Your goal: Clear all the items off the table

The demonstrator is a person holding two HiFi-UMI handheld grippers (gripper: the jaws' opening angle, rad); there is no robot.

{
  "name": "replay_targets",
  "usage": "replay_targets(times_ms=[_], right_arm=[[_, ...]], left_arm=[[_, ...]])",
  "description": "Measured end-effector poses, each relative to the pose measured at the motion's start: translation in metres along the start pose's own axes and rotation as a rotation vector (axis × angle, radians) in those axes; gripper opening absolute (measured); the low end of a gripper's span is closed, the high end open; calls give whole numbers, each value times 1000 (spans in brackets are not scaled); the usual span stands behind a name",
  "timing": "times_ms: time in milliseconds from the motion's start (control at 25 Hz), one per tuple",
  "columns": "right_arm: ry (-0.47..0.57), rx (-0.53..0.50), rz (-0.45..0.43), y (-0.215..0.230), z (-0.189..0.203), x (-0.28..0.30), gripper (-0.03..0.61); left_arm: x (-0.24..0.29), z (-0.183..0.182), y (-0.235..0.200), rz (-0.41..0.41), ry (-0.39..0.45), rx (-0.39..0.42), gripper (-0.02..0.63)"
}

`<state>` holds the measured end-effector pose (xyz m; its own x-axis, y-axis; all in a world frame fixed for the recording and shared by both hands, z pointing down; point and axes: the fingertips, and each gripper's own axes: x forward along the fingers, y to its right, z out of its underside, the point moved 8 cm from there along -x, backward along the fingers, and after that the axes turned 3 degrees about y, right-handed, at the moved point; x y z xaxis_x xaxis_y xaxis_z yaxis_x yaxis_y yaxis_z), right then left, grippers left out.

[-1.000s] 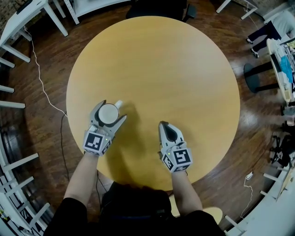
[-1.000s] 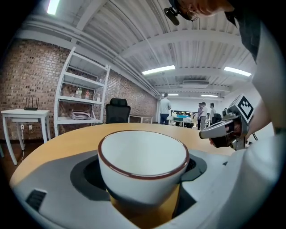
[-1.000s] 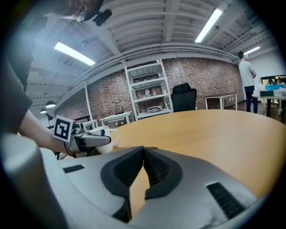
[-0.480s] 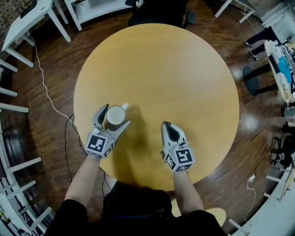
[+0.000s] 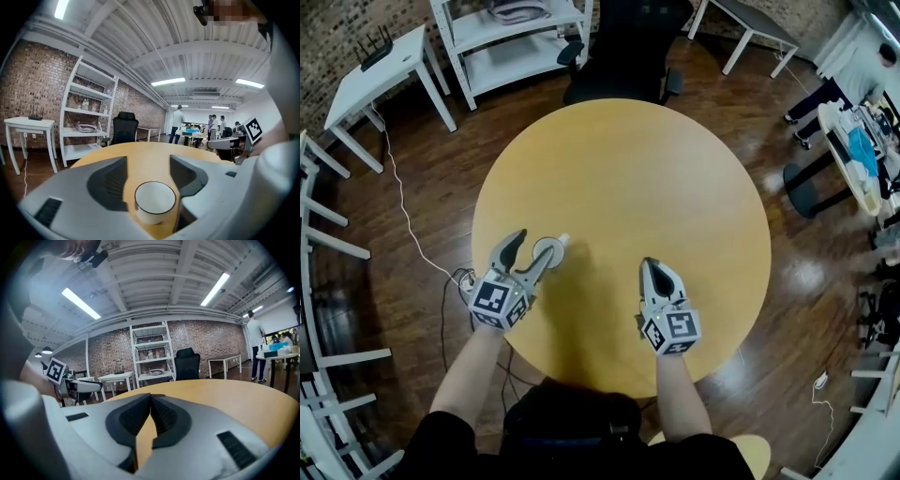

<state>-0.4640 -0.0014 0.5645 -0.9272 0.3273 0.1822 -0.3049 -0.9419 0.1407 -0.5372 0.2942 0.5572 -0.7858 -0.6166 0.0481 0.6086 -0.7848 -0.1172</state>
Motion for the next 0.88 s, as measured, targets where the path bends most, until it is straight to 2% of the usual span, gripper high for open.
replay_targets(times_ms=[80, 200, 400, 560, 880], right_arm=[[28, -4, -24, -3, -9, -6, 6], [73, -23, -38, -1, -29, -12, 6], [152, -46, -39, -4, -63, -39, 5], [183, -67, -26, 1, -78, -74, 5], [259, -76, 37, 11, -95, -144, 5]], left_arm=[[-11, -11, -2, -56, 0, 3, 5], [-20, -27, 1, -61, 19, -35, 0], [-37, -57, 27, -54, 71, 32, 0], [-53, -76, 56, -58, 138, 32, 0], [-74, -100, 122, 26, 227, 18, 0]])
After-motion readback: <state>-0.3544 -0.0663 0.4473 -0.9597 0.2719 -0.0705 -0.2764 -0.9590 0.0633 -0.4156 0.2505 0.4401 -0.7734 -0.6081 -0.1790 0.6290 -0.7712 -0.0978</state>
